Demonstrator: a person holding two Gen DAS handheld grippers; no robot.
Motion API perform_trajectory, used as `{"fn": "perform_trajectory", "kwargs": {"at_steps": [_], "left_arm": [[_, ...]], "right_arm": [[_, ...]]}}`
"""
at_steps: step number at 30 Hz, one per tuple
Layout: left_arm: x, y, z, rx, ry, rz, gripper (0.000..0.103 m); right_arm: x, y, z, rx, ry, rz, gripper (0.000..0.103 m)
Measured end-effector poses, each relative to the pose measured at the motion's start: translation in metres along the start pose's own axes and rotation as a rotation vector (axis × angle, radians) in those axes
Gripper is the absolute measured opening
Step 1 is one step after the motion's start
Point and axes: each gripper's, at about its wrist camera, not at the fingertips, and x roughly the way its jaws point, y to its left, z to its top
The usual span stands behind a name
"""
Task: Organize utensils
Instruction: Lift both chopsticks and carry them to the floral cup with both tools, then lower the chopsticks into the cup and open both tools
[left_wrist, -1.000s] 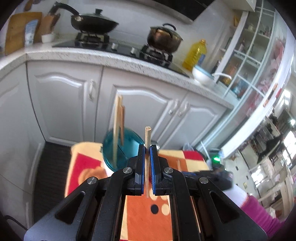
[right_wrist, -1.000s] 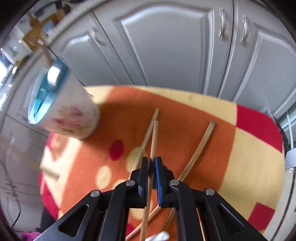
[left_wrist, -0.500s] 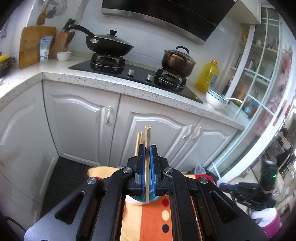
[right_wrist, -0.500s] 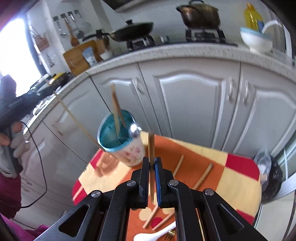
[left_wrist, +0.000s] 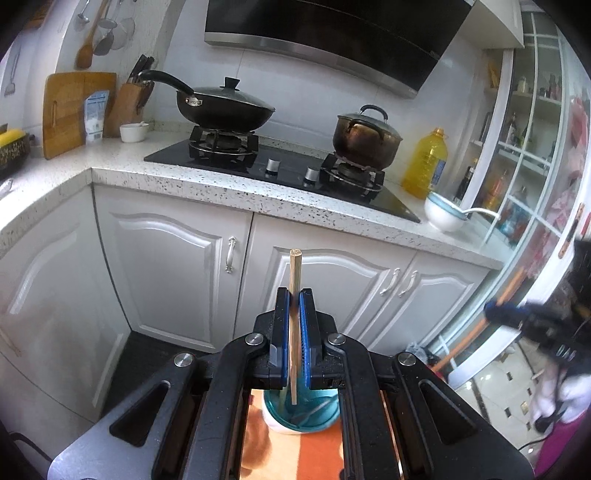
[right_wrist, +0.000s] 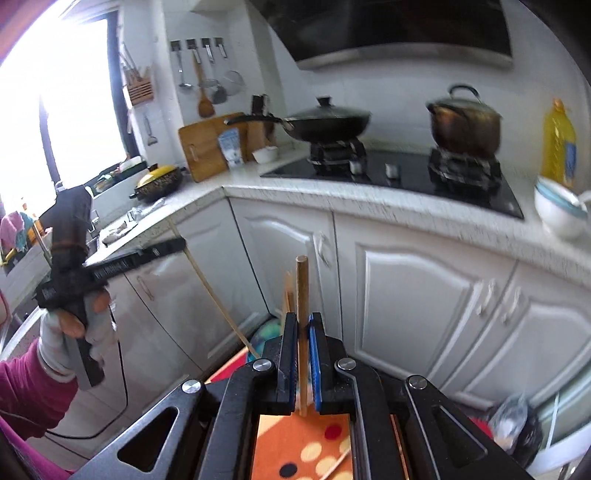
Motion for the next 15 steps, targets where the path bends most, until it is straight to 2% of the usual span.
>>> {"fn": "perform_trajectory", "kwargs": {"at_steps": [6, 15], "left_arm": [[0.026, 0.002, -0.011, 0.015, 0.029, 0.043, 0.004], [0.07, 0.003, -0.041, 0.022, 0.131, 0.05, 0.004]], "right_arm": [[0.03, 0.002, 0.027, -0.014, 0.002, 0.007, 0.005], [0.099, -0.013, 0.024, 0.009, 0.09, 0.008, 0.005]]}}
